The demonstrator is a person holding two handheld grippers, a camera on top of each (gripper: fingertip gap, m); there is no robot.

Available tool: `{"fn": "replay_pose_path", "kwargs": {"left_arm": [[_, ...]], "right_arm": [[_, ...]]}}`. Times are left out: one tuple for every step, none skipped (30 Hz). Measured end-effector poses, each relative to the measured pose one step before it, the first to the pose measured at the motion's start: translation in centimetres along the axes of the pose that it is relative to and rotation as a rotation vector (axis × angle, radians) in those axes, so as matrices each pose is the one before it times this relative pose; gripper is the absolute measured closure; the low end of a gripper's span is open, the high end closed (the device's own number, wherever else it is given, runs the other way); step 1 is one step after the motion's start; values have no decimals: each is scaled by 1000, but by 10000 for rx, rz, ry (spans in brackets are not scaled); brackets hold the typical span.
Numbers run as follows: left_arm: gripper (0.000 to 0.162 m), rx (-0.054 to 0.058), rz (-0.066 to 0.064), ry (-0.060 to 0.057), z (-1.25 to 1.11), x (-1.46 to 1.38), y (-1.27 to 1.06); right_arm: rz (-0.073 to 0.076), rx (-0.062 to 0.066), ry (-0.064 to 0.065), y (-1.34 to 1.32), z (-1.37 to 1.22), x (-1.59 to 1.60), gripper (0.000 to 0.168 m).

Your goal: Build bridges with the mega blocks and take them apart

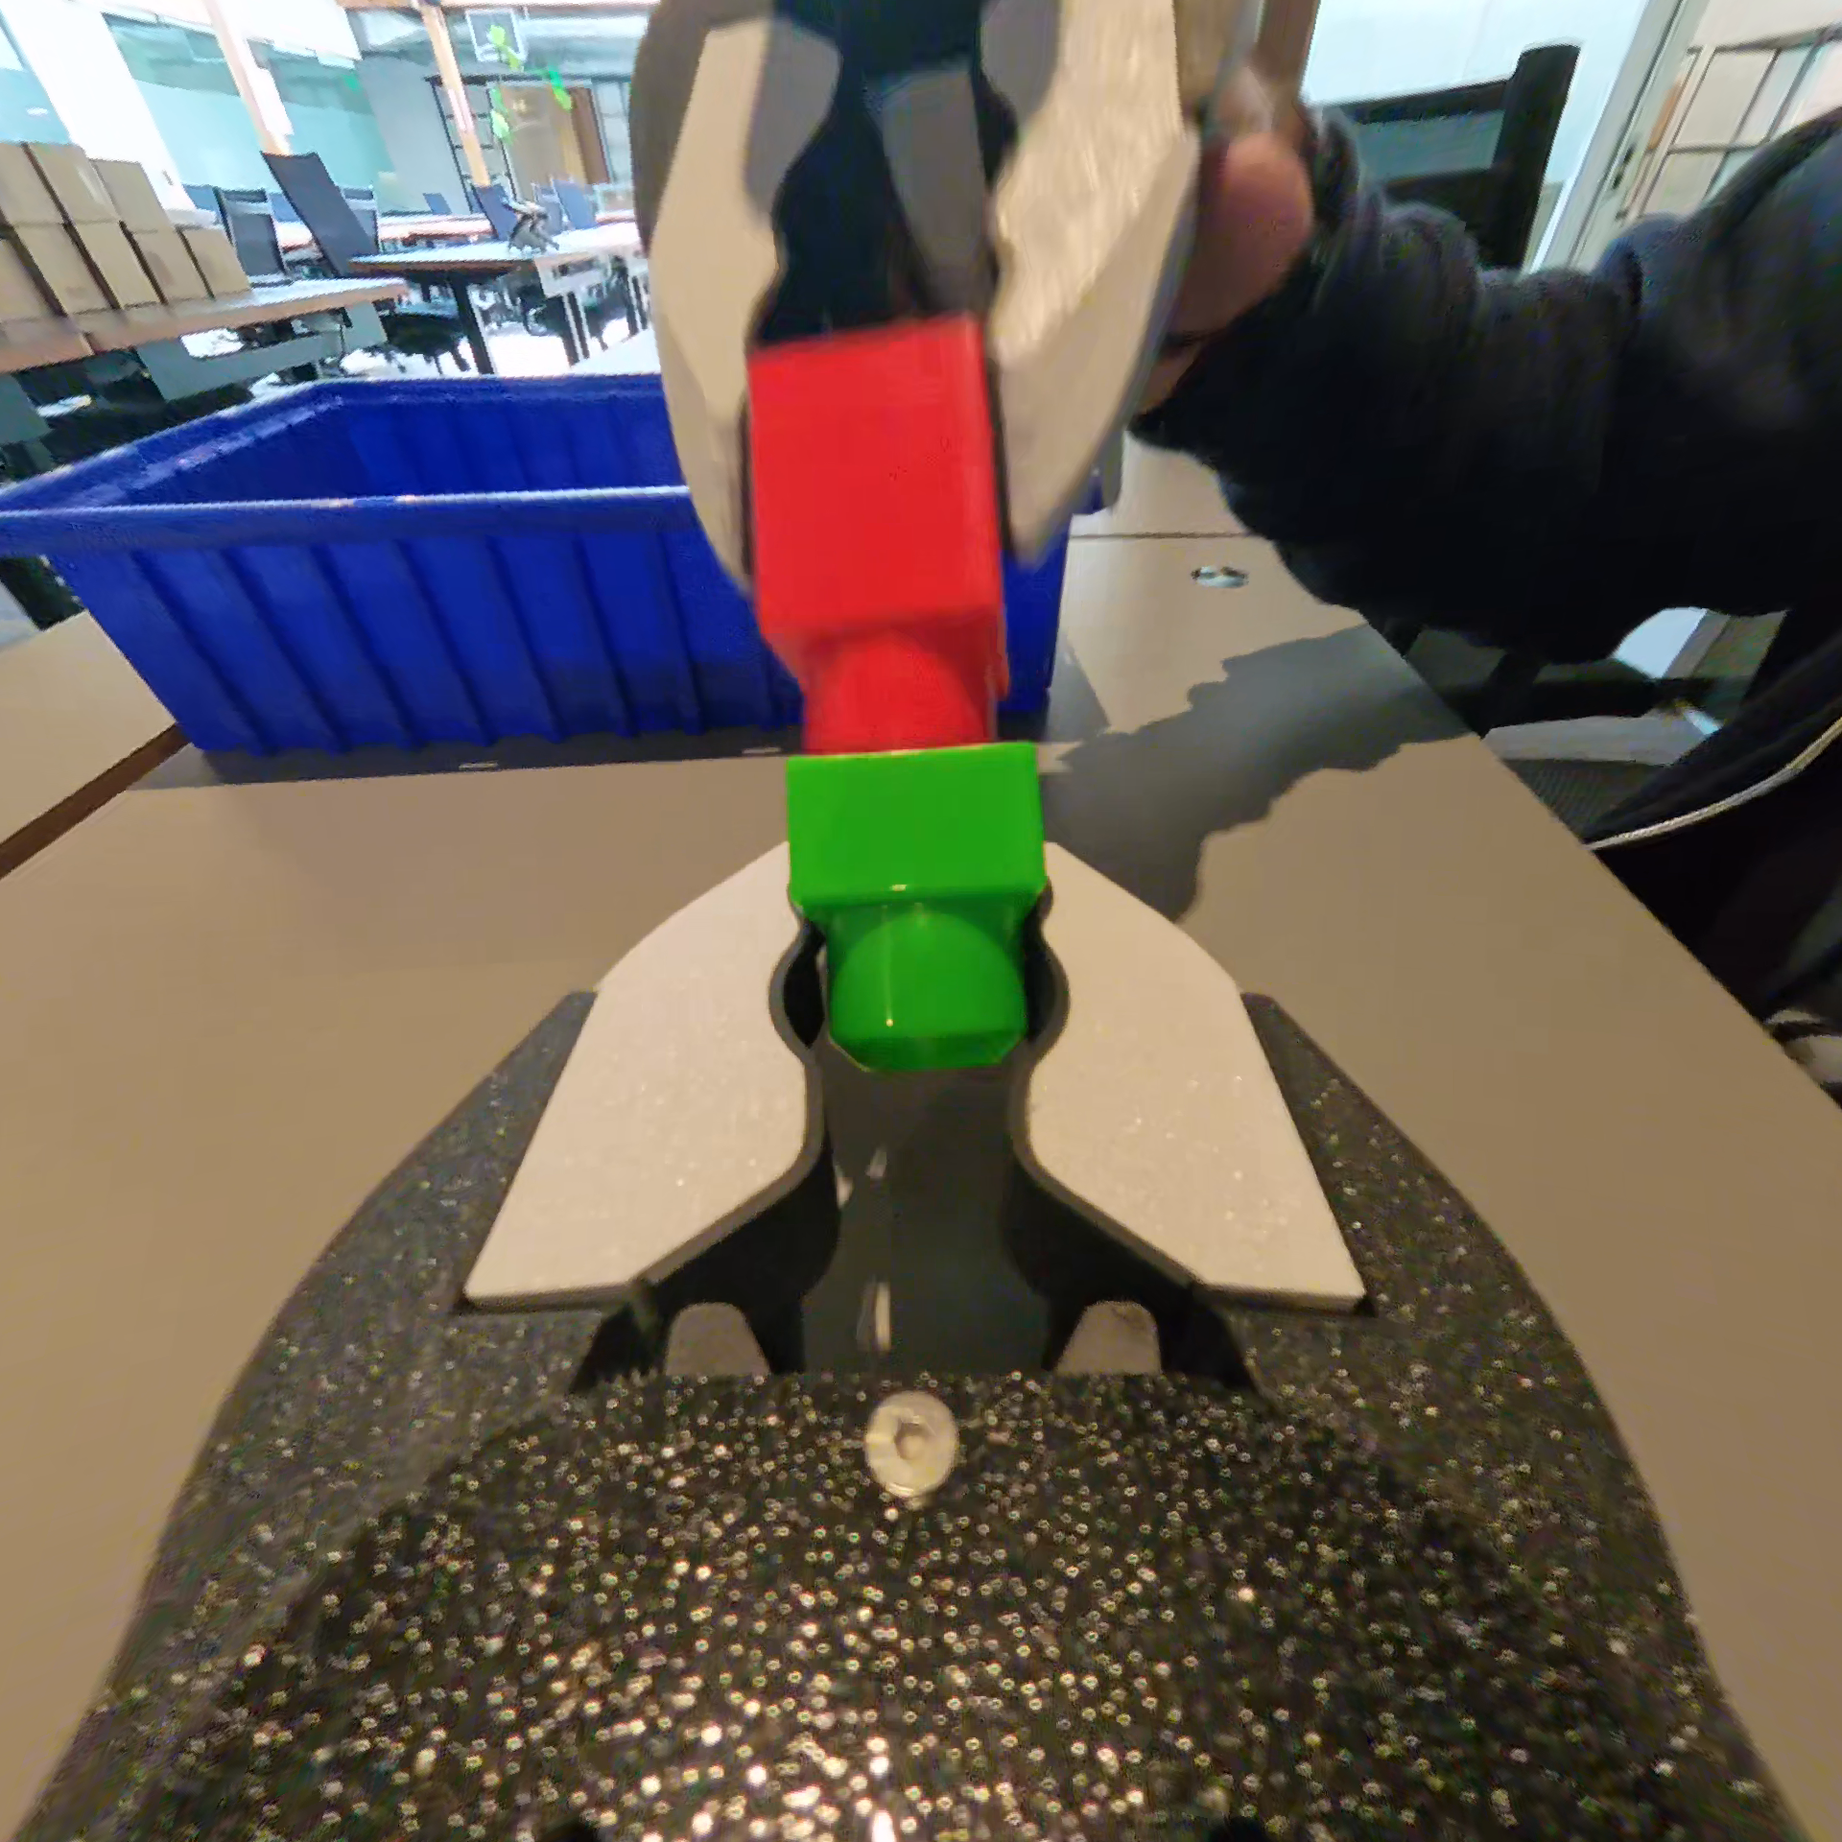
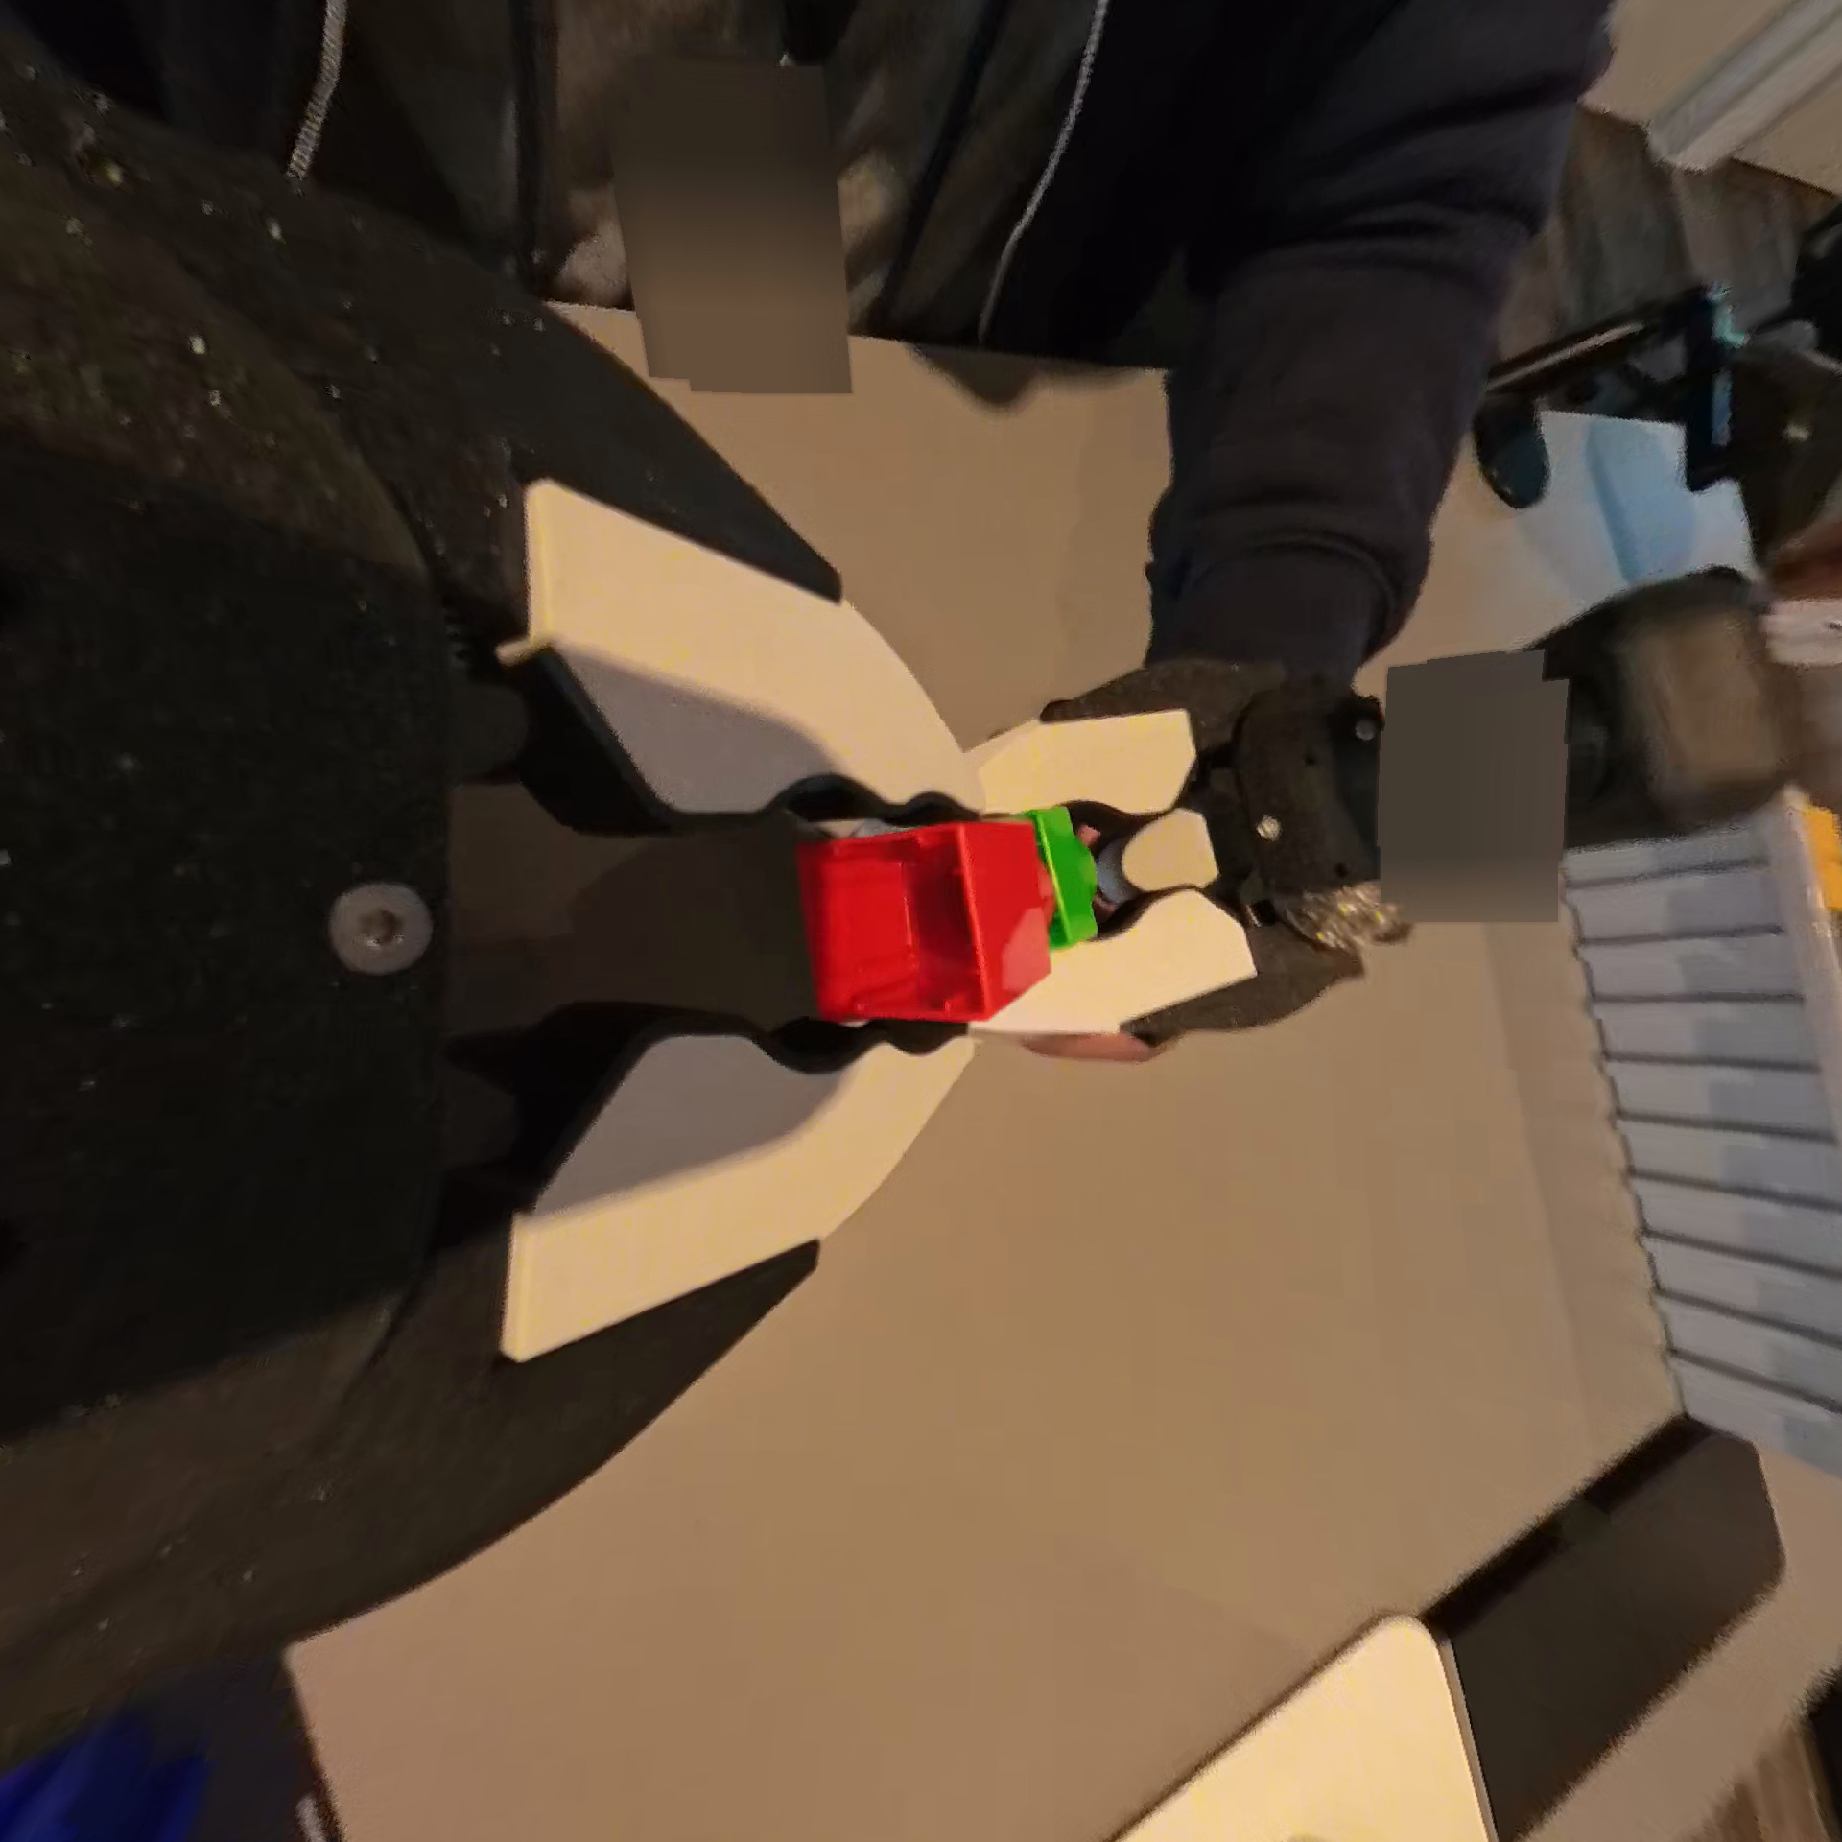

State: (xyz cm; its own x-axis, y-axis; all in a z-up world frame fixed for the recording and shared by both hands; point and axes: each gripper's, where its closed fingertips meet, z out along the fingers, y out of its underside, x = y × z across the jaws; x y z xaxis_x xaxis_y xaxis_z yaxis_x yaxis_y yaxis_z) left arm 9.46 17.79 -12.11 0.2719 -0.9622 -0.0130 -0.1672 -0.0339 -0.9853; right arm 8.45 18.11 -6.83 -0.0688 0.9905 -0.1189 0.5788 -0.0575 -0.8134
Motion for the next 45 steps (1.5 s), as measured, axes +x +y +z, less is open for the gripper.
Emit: {"fn": "replay_pose_path", "kwargs": {"left_arm": [[126, 6, 51, -63, -80, -90, -14], [126, 100, -32, -33, -102, -80, -130], [126, 75, -103, -6, -84, -110, -93], [126, 49, -84, -20, -66, -121, -57], [126, 5, -4, -18, -45, -67, 0], [126, -39, 69, -13, -10, 12, 48], [126, -79, 80, -11, 34, 50, 107], [126, -85, 67, -5, 81, 62, 95], [126, -107, 71, 9, 118, 81, 133], [126, -118, 74, 2, 128, 76, 131], [126, -101, 73, 7, 110, 84, 122], [126, -69, 57, 9, 78, 71, 80], [126, -35, 33, -4, 40, 33, 39], [126, -10, 9, -6, 9, 2, 8], [126, 17, -10, -10, -15, -25, -25], [126, 36, -20, -19, -39, -40, -42], [126, 41, -24, -29, -47, -54, -56], [126, 39, -23, -32, -51, -50, -54], [126, 48, -14, -41, -52, -70, -54], [126, 49, -10, -20, -47, -34, -67], [126, 44, -14, -20, -38, -38, -63], [126, 72, -20, -43, -34, -79, -96], [126, 119, -33, -45, -32, -83, -173], [126, 163, -23, -66, -36, -87, -248], [126, 167, 22, -85, -17, -74, -281], [126, 111, 78, -33, -2, 54, -262], [126, 85, 139, 5, 27, 161, -261], [126, 141, 157, -2, 13, 202, -336], [126, 243, 51, 111, -4, 340, -480], [126, 320, -101, 166, -19, 358, -560], [126, 346, -209, 138, -48, 241, -559], [126, 319, -246, 104, -69, 146, -481], [126, 290, -237, 89, -87, 85, -405], [126, 263, -232, 44, -107, -15, -351], [126, 235, -203, 34, -121, -35, -295], [126, 211, -169, 68, -135, 8, -274], [126, 138, -182, 86, -116, 10, -190], [126, 123, -268, 28, -109, -110, -194], [126, 232, -395, 60, -163, -116, -335], [126, 428, -566, 95, -197, -111, -585], [126, 514, -654, 59, -226, -185, -701], [126, 505, -666, -50, -210, -358, -670], [126, 472, -685, -81, -193, -418, -581], [126, 459, -672, -56, -178, -378, -520], [126, 437, -635, -12, -163, -300, -439]], "right_arm": [[223, 427, 126, -455, -965, 345, 131], [288, 487, 60, -548, -1221, 366, 131], [175, 300, 294, -328, -1464, 743, 131], [-35, 15, 773, 9, -1774, 1494, 131], [-153, -202, 1384, 363, -2120, 2586, 131], [-114, -477, 1768, 931, -2197, 3508, 131], [-11, -777, 1692, 1648, -1851, 3764, 131], [125, -1048, 1124, 2370, -1105, 3186, 130], [336, -1024, 644, 2542, -416, 2551, 130], [490, -764, 379, 2168, 117, 2053, 130], [431, -571, 17, 1761, 530, 1311, 130], [347, -619, -213, 1672, 827, 702, 130], [211, -692, -103, 1571, 979, 561, 130], [-31, -586, -36, 1227, 1019, 291, 129], [-98, -525, -54, 990, 959, 17, 129], [-23, -417, 83, 706, 764, 110, 128], [4, -233, 218, 334, 457, 224, 125], [19, 59, 292, -167, 108, 240, 110], [11, 333, 168, -625, -266, -3, 100], [-2, 595, 13, -1042, -608, -295, 98], [-8, 715, -66, -1304, -826, -513, 97], [-40, 662, -76, -1339, -921, -630, 96], [-130, 651, -80, -1458, -946, -843, 95], [-226, 682, -219, -1602, -890, -1326, 95], [-273, 623, -525, -1629, -660, -2062, 98], [-317, 460, -767, -1478, -281, -2667, 101], [-410, 276, -791, -1268, 192, -2897, 103], [-509, 102, -735, -986, 672, -2901, 104], [-566, -75, -739, -719, 1078, -2848, 103], [-567, -162, -794, -543, 1357, -2759, 103], [-538, -175, -704, -482, 1516, -2402, 102], [-468, -174, -523, -429, 1506, -1876, 102], [-364, -145, -379, -391, 1354, -1378, 102], [-260, -63, -272, -400, 1096, -953, 102], [-135, 76, -175, -466, 776, -577, 104], [-79, 157, -55, -467, 452, -213, 106], [-195, 205, 229, -454, 94, 261, 108], [-433, 201, 539, -368, -192, 643, 111], [-607, 199, 675, -311, -375, 748, 113], [-669, 312, 670, -402, -446, 665, 115], [-601, 385, 575, -432, -424, 519, 117], [-488, 443, 384, -458, -332, 210, 119], [-370, 539, 280, -562, -260, 26, 122], [-269, 604, 283, -623, -198, -33, 124], [-172, 552, 281, -555, -111, -53, 125]]}}
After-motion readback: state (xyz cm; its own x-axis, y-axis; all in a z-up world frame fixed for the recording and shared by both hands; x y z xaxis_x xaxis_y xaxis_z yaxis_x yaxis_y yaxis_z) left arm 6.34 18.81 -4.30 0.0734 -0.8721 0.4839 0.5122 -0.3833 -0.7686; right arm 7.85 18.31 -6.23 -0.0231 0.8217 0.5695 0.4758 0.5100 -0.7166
